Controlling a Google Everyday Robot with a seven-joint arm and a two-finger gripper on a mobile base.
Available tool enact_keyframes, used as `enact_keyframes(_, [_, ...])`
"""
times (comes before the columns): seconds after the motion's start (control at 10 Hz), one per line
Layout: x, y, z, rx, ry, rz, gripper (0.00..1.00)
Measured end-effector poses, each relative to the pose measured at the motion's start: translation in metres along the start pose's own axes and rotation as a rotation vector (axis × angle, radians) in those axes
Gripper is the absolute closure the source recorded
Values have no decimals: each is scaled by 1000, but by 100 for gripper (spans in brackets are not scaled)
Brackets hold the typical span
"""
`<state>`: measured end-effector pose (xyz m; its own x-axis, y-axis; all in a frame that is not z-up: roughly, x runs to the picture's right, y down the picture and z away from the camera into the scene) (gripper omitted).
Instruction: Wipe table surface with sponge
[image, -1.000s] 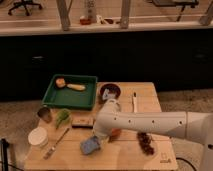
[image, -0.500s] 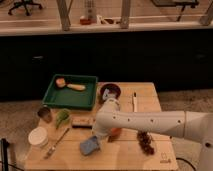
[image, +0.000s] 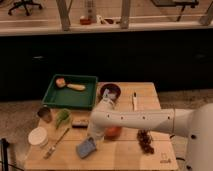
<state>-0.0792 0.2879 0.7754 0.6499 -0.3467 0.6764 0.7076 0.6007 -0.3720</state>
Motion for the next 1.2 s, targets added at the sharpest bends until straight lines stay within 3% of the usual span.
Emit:
enact_keyframes(0.3, [-27,-8,-2,-11,-74,-142,100])
enact_keyframes(0.6, [-37,0,-2,-82,-82,-225,100])
enact_keyframes(0.8, [-27,17,-10,-138,-51,-237,100])
enact_keyframes(1.0, [-5,34,-16,-164,17,-244,100])
enact_keyframes(1.2, [6,35,-16,-166,46,-257,100])
